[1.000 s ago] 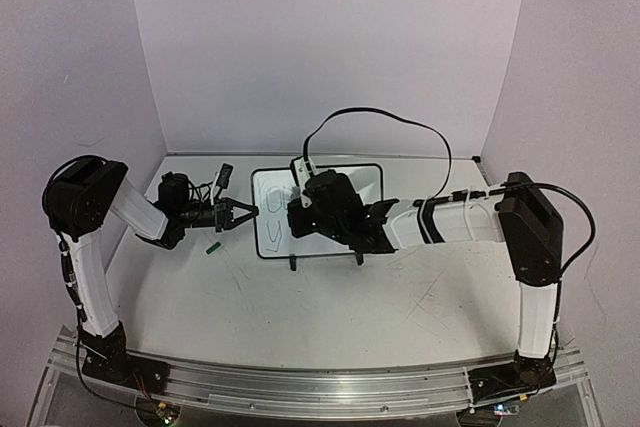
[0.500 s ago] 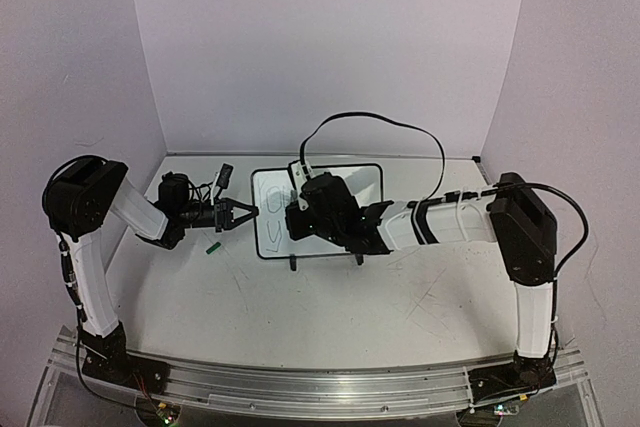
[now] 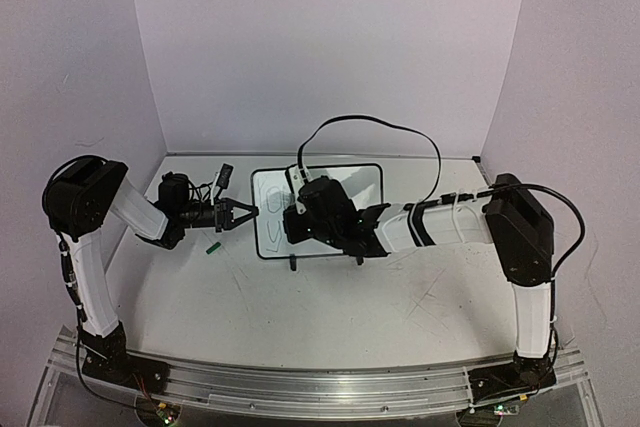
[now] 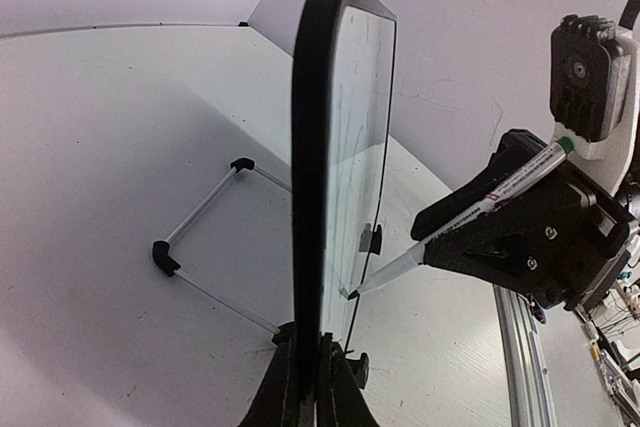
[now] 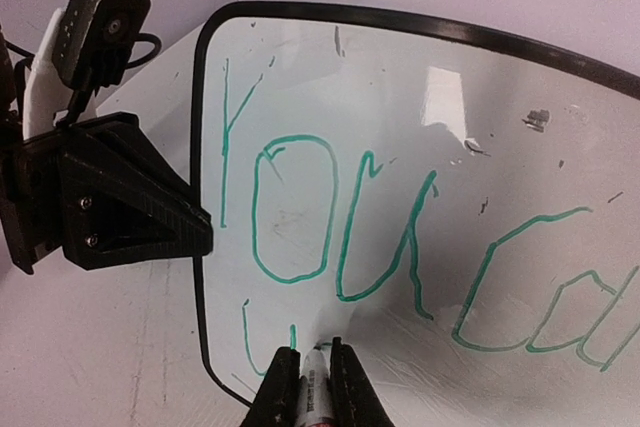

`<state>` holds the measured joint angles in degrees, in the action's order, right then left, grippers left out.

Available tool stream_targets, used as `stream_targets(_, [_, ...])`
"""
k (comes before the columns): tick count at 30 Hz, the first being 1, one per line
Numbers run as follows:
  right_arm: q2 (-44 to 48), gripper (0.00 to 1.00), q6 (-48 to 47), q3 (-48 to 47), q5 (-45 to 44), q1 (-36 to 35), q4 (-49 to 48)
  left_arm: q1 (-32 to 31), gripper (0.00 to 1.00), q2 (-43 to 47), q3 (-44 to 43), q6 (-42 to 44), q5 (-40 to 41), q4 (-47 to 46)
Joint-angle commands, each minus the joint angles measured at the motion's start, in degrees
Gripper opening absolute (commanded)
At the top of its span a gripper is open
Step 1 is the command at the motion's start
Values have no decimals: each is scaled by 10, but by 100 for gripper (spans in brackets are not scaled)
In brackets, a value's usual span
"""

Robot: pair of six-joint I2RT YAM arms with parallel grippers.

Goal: Write a sentence on the whiteboard

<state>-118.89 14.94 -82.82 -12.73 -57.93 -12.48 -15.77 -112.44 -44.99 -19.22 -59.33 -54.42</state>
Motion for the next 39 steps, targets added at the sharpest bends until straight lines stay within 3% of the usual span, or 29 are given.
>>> stream_targets(1, [0, 0, 15, 13, -4, 2, -3, 2, 0, 14, -8, 16, 27, 16])
stream_targets(18, [38, 0, 22, 58, -59, 2, -3, 3, 0, 14, -8, 16, 26, 18])
stream_targets(39, [33, 0, -1, 19, -79, 11, -12, 2, 0, 19, -5, 19, 27, 19])
